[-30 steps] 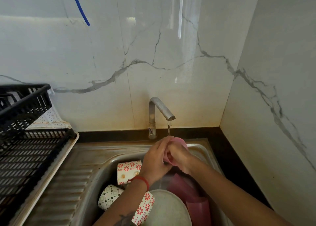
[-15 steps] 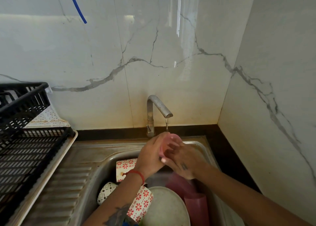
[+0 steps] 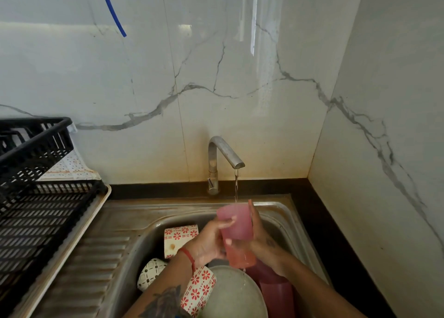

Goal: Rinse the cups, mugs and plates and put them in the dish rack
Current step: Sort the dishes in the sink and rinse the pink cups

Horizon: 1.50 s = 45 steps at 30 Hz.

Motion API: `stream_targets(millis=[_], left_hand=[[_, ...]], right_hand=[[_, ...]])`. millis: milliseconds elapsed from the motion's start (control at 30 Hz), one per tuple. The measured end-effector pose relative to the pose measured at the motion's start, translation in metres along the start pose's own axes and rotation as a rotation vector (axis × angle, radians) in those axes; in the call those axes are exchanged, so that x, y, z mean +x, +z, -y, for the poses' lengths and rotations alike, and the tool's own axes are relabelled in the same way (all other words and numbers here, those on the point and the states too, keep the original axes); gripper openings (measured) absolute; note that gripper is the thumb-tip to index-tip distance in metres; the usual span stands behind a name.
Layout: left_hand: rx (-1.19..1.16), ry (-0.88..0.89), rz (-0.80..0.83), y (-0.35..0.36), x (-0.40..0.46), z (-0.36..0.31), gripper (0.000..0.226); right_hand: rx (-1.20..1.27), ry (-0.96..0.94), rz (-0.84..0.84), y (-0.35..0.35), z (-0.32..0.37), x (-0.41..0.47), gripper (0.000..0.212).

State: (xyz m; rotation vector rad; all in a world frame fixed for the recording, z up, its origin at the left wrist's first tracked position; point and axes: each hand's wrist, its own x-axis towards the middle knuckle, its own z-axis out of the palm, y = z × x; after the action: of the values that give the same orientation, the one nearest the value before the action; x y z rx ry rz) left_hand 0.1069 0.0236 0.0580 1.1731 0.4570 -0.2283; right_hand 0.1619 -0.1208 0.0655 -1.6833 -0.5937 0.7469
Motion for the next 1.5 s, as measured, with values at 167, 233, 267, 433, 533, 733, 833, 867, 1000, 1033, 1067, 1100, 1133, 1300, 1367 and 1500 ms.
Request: stream_targets(millis=[167, 233, 267, 433, 533, 733, 833, 867, 1000, 1033, 1067, 1100, 1133, 1300, 1367, 1500], left_hand=[[0.175, -0.186, -0.114, 0.001, 0.002, 0.005, 0.087], [0.38, -0.107, -0.188, -0.005, 0.002, 0.003, 0.077], [0.363, -0.033, -0.184, -0.008, 0.004, 0.002, 0.069], [0.192, 0.111, -0.006, -0.015, 0.005, -0.016, 0.06], [0.236, 0.155, 0.038, -0.022, 0.003, -0.031, 0.046], [0.192, 0.249, -0.012, 0.001, 0.013, -0.048, 0.036], [0.116, 0.31, -0.006, 0.0, 0.015, -0.056, 0.038], [0.125, 0.326, 0.003, -0.002, 0.013, -0.058, 0.035], [0.085, 0.369, 0.045, -0.014, 0.005, -0.059, 0.033], [0.056, 0.376, 0.058, -0.017, 0.004, -0.057, 0.034], [0.035, 0.377, 0.07, -0.02, 0.003, -0.056, 0.035], [0.024, 0.371, 0.078, -0.021, 0.002, -0.054, 0.035], [0.028, 0.361, 0.078, -0.022, 0.001, -0.053, 0.034], [0.072, 0.277, 0.009, -0.017, 0.002, -0.06, 0.037], [0.096, 0.239, -0.004, -0.014, 0.004, -0.061, 0.03], [0.062, 0.269, 0.012, -0.012, 0.004, -0.06, 0.032]], right_hand=[[0.027, 0.225, -0.023, -0.003, 0.007, 0.009, 0.084], [-0.004, 0.285, -0.013, -0.009, 0.011, 0.011, 0.071], [-0.002, 0.313, 0.0, -0.011, 0.013, 0.012, 0.066], [-0.041, 0.298, 0.104, -0.026, 0.033, 0.021, 0.058], [-0.444, 0.199, 0.121, -0.035, 0.049, 0.033, 0.083], [-1.307, -0.356, 0.075, -0.002, 0.046, 0.058, 0.113], [-1.4, -0.431, 0.019, -0.018, 0.058, 0.069, 0.105], [-1.39, -0.398, 0.051, -0.026, 0.064, 0.071, 0.108], [-1.119, -0.255, 0.208, -0.045, 0.087, 0.072, 0.116], [-1.068, -0.223, 0.225, -0.048, 0.09, 0.072, 0.114], [-1.016, -0.185, 0.237, -0.052, 0.091, 0.071, 0.111], [-0.97, -0.141, 0.245, -0.055, 0.091, 0.07, 0.106], [-0.949, -0.103, 0.242, -0.057, 0.089, 0.068, 0.103], [-1.342, -0.238, -0.006, -0.03, 0.066, 0.063, 0.096], [-1.497, -0.463, -0.016, -0.01, 0.051, 0.062, 0.096], [-1.442, -0.484, 0.11, -0.018, 0.054, 0.071, 0.114]])
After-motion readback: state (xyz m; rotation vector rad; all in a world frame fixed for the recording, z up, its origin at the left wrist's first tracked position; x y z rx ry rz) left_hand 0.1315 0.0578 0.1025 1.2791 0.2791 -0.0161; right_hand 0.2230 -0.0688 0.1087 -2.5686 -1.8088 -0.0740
